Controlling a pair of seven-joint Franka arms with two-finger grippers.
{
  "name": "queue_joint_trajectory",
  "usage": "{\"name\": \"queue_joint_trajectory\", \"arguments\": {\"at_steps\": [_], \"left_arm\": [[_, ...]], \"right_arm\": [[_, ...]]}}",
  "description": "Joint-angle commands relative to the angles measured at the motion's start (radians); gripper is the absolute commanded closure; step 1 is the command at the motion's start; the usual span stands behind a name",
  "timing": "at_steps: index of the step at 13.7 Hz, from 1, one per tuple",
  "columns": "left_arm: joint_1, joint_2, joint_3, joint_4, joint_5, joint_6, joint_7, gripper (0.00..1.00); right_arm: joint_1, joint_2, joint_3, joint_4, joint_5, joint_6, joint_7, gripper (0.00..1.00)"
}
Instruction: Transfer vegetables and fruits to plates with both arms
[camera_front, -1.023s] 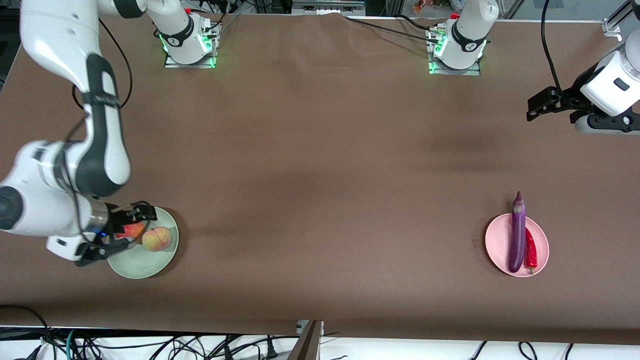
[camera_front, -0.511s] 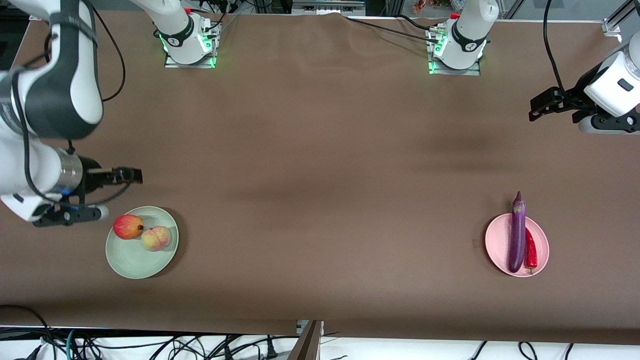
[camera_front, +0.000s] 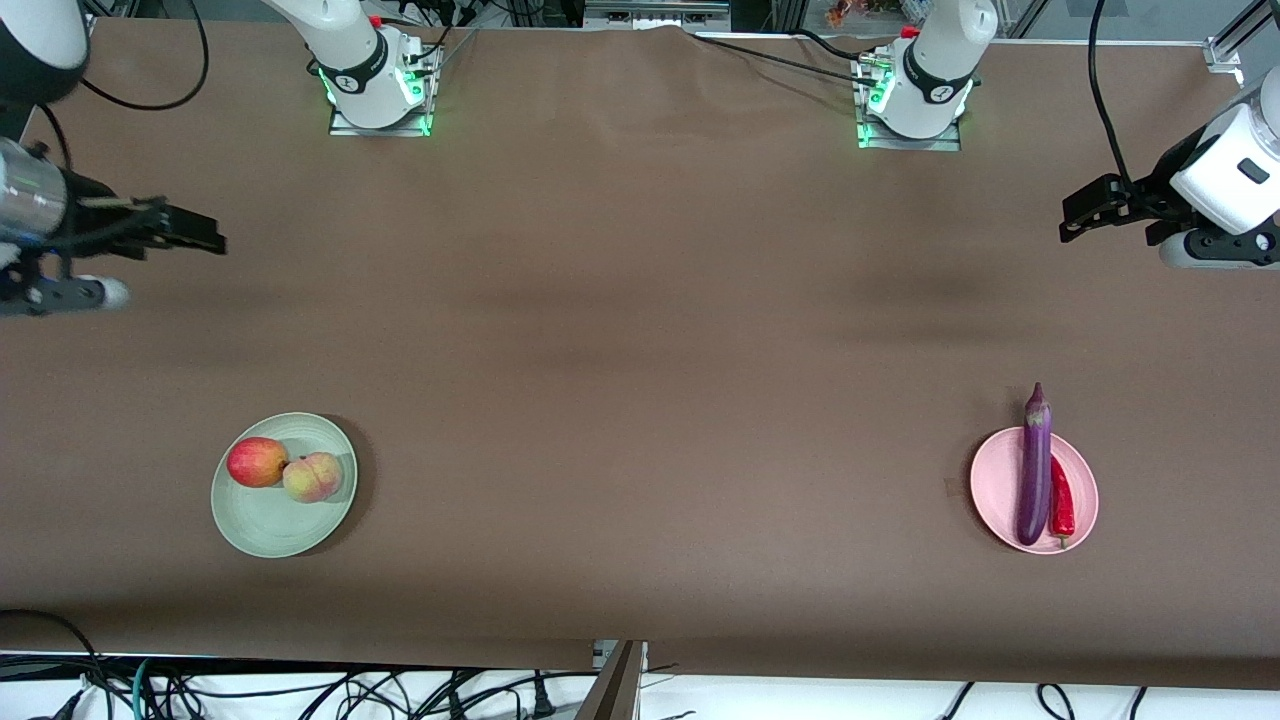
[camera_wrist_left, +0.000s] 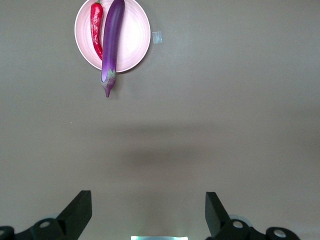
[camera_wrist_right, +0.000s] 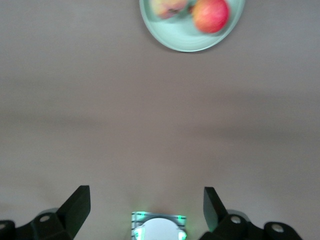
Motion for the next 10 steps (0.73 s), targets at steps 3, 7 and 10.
{"name": "queue_joint_trajectory", "arguments": {"at_steps": [3, 7, 10], "left_arm": [[0.002, -0.008, -0.002, 0.005, 0.019, -0.007, 0.018, 0.0], [0.004, 0.003, 0.0, 0.008, 0.019, -0.007, 0.022, 0.0], [0.004, 0.003, 0.0, 0.008, 0.019, -0.007, 0.022, 0.0]], "right_arm": [[-0.066, -0.084, 0.089, -0.062, -0.067, 0.074, -0.002, 0.0], [-0.084, -0.102, 0.104, -0.085, -0.062, 0.051, 0.017, 0.0], [-0.086, -0.09, 0.104, -0.079, -0.056, 0.054, 0.063, 0.0]]}}
